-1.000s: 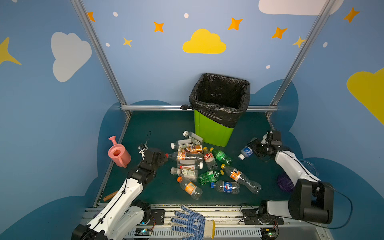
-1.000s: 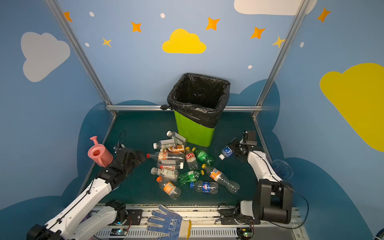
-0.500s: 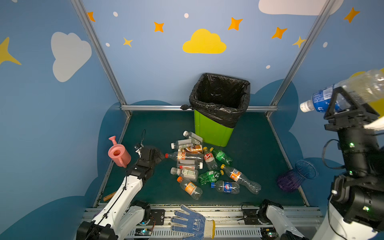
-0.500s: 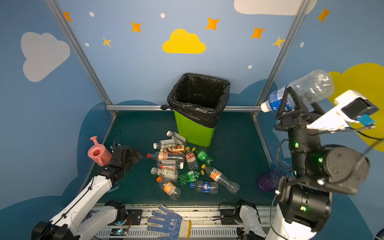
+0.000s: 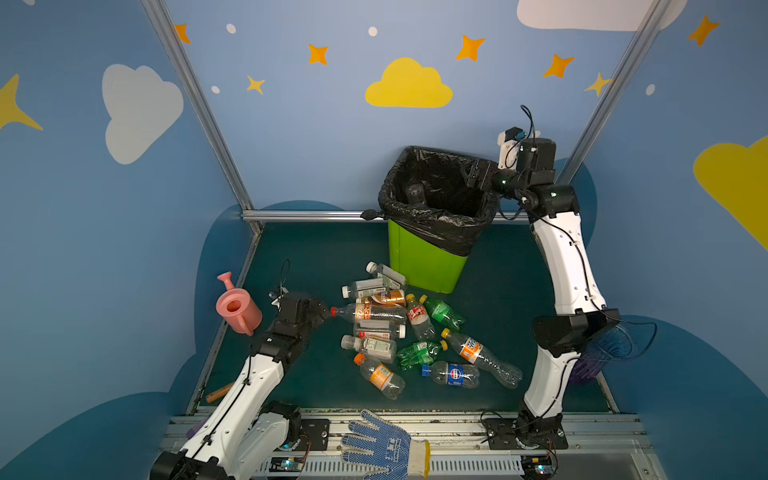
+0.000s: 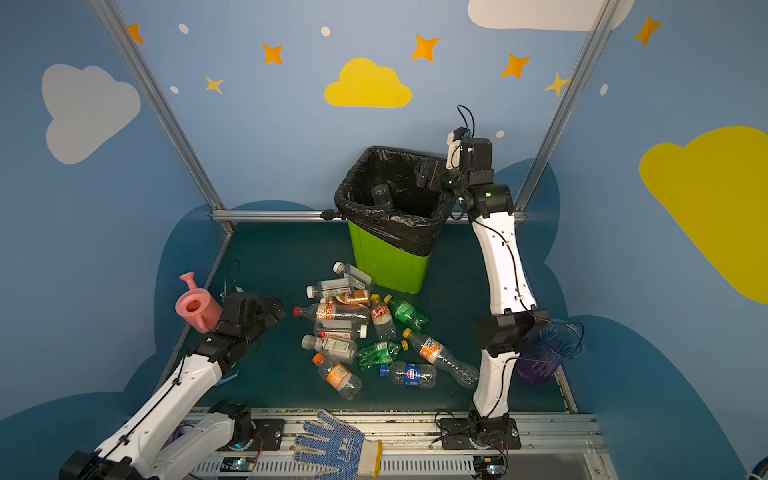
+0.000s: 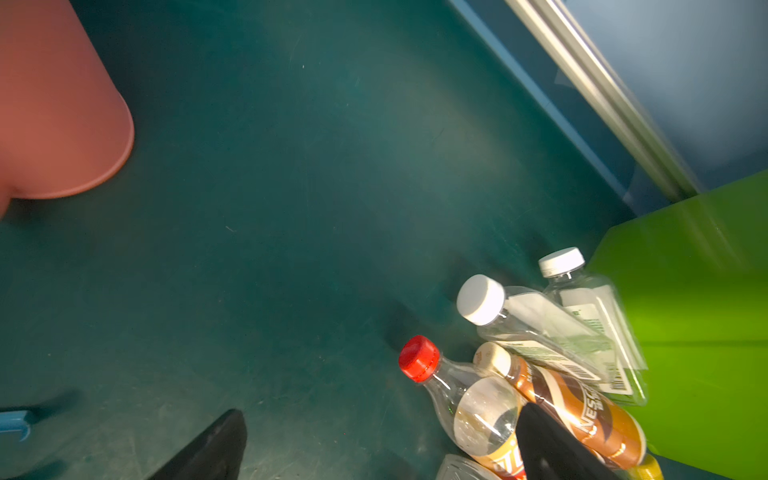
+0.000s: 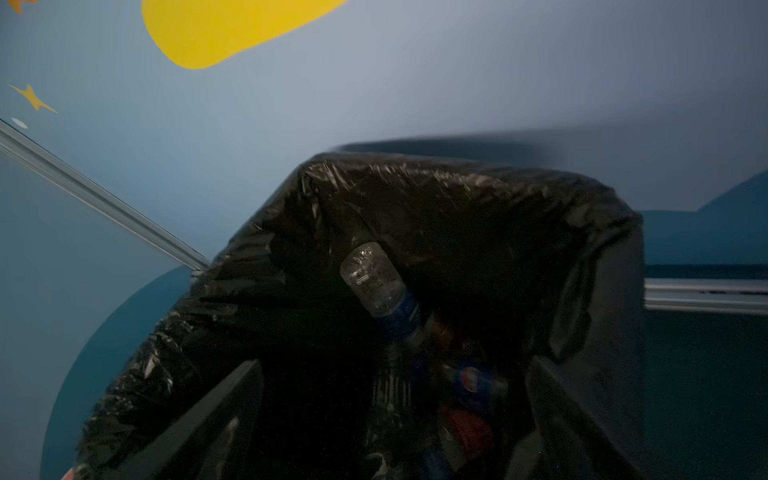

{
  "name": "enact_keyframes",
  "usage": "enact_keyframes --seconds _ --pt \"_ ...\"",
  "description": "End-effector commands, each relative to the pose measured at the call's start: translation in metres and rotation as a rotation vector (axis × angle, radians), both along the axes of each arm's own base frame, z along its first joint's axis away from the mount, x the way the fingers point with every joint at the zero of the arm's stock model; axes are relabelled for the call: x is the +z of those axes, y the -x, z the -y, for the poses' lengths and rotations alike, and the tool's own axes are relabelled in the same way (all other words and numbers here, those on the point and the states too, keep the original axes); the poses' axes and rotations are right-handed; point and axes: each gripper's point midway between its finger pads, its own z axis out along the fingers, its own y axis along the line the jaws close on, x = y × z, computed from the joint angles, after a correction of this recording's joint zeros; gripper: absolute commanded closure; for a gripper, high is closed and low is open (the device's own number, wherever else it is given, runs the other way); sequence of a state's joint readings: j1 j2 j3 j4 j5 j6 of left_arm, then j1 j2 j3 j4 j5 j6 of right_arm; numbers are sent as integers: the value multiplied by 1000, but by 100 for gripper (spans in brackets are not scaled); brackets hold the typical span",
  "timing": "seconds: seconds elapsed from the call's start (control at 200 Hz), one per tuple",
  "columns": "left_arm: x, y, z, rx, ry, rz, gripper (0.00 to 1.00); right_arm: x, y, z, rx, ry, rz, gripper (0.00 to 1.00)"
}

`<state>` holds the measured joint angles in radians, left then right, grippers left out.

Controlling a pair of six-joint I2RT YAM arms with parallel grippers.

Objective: Throw the plastic bottles in the bin
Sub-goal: 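Lift the blue-label bottle with the right gripper and drop it into the bin, then swing the right gripper back down toward the bottle pile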

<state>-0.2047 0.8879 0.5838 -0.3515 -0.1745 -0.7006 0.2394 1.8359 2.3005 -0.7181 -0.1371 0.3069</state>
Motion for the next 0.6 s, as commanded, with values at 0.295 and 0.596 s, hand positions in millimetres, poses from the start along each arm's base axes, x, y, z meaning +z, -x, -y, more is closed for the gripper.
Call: enact_keyframes --seconds 0.295,0.596 --pt "1 -2 6 -26 8 -6 0 75 169 82 -152 -88 340 2" --pt "8 2 30 -132 -77 5 0 -119 203 117 -309 -241 -64 2"
